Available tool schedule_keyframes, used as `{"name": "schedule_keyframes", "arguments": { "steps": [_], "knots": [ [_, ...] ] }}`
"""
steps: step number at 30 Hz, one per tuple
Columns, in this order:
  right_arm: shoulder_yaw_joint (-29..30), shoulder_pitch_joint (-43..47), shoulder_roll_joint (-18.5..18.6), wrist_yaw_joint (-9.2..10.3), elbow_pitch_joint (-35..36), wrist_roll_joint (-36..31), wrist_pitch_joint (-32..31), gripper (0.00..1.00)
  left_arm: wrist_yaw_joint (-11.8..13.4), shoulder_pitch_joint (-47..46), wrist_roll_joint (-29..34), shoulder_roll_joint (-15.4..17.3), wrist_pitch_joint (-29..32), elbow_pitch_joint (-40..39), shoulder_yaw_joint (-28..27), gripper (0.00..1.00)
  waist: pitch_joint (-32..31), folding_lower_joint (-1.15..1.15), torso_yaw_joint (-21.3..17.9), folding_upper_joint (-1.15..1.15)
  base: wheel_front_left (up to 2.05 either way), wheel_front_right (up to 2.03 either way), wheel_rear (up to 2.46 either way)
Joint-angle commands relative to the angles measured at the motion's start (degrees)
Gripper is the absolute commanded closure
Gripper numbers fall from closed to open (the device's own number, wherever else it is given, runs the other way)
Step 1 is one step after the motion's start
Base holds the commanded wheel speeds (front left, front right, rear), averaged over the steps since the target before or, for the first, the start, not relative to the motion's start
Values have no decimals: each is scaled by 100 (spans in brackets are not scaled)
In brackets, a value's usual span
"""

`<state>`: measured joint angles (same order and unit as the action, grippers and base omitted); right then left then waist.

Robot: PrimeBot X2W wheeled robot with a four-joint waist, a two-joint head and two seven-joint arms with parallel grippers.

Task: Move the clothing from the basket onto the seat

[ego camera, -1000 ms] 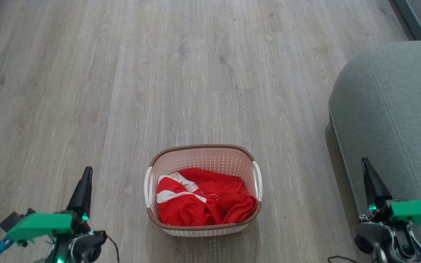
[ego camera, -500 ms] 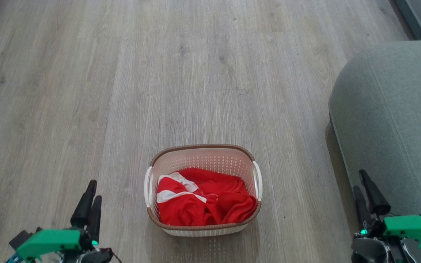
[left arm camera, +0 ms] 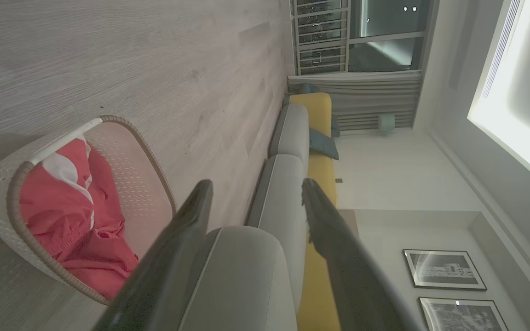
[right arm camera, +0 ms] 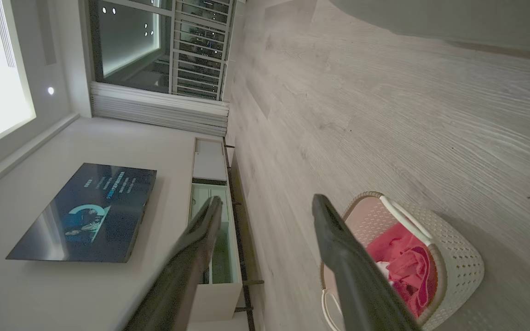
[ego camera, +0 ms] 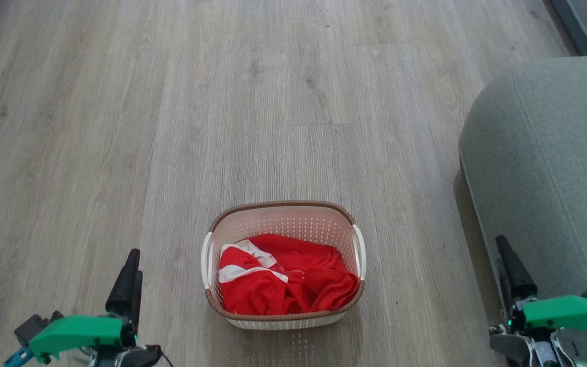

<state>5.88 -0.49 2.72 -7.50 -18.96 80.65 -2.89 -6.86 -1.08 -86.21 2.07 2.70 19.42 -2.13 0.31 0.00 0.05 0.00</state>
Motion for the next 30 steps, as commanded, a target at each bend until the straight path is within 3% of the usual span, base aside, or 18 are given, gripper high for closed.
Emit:
{"name": "schedule_keyframes", "arguments": {
  "steps": [1,9,30],
  "knots": [
    [-8,-264,110,0,241,-268,75,0,-12,-312,181,37,-67,-172,-23,0,2,0,2,0,0,0,0],
    [-147,-276,117,0,367,-1197,209,0,16,-346,965,40,-201,-225,29,0,10,0,-5,0,0,0,0],
    [-549,-419,350,0,270,-2914,548,0,303,-409,3051,49,-537,-359,298,0,-5,0,-19,0,0,0,0]
  ]
}}
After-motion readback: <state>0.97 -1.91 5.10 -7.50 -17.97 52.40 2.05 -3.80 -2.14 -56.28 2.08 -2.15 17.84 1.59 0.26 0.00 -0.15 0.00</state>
